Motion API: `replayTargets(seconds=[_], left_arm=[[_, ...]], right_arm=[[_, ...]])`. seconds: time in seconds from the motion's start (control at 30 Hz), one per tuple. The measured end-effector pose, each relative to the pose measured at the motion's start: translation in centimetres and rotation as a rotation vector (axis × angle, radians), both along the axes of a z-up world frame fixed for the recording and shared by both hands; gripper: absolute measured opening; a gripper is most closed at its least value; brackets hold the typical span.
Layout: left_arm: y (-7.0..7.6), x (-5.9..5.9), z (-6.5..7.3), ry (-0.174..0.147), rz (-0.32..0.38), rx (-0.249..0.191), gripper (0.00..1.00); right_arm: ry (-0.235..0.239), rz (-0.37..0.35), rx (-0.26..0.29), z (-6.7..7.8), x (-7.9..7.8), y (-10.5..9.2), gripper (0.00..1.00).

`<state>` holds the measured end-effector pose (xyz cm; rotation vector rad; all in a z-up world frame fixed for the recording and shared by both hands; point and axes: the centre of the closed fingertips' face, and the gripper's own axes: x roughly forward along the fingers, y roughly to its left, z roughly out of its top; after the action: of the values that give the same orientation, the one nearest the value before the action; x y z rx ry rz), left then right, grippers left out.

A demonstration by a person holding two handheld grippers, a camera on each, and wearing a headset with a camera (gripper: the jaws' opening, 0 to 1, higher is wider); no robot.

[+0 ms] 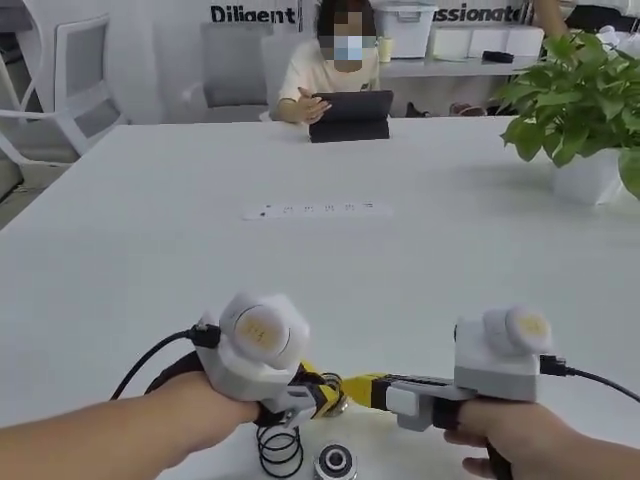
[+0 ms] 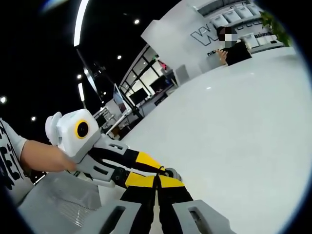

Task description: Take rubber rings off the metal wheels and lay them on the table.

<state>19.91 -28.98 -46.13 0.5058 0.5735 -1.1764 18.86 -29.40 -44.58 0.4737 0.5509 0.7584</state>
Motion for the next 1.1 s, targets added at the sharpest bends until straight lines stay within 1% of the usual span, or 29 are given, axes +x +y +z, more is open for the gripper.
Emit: replayTargets(seconds=[0.03,0.1,0.13,0.17,0.23,0.3,0.37,0.4,0.5,0.57,0.67,0.77,0.83,0.93,1.1], left_arm=[[0.0,0.0,0.0,0.000,0.000,-0.001,0.07],[0.0,0.0,0.0,0.013,0.014,-0.004,0.07],[0.0,0.0,0.0,0.013,0.013,-0.003,0.07],[0.0,-0.1,0.0,0.009,0.011,-0.002,0.07],[0.0,-0.1,0.1,-0.016,-0.008,0.007,0.07],[0.1,-0.2,0.2,-0.018,-0.011,0.010,0.08],[0.1,-0.3,0.3,-0.011,-0.010,0.006,0.09],[0.2,-0.4,0.5,-0.006,-0.009,0.000,0.09],[0.3,-0.5,1.1,-0.003,-0.009,-0.022,0.11],[0.5,-0.6,1.4,-0.004,-0.016,-0.028,0.12],[0.8,-0.9,2.0,-0.004,-0.030,-0.042,0.19],[1.3,-1.2,2.6,-0.017,-0.046,-0.046,0.20],[1.6,-1.2,3.0,-0.018,-0.048,-0.054,0.22],[2.1,-1.3,3.9,-0.017,-0.043,-0.080,0.23],[2.9,-1.4,5.0,-0.020,-0.037,-0.107,0.28]], right_arm=[[0.003,-0.004,-0.004,-0.1,0.0,-0.1,0.00],[0.002,-0.006,-0.010,-0.1,0.1,0.0,0.00],[0.002,-0.009,-0.019,-0.3,0.2,-0.1,0.00],[0.001,-0.009,-0.023,-0.3,0.2,-0.1,0.00],[0.000,-0.011,-0.023,-0.3,0.2,-0.1,0.00],[-0.004,-0.013,-0.026,-0.1,0.3,-0.1,0.00],[-0.004,-0.013,-0.026,-0.1,0.3,-0.1,0.00],[-0.007,-0.015,-0.027,-0.1,0.3,-0.1,0.00],[-0.005,-0.020,-0.019,0.0,0.4,-0.1,0.00],[-0.006,-0.019,-0.017,0.1,0.4,-0.1,0.00],[-0.006,-0.022,-0.011,0.2,0.4,-0.1,0.00],[-0.009,-0.023,-0.002,0.5,0.4,-0.1,0.00],[-0.012,-0.021,0.003,0.7,0.5,0.0,0.00],[-0.019,-0.015,0.013,1.3,0.5,0.2,0.00],[-0.027,-0.006,0.023,1.9,0.5,0.8,0.00]])
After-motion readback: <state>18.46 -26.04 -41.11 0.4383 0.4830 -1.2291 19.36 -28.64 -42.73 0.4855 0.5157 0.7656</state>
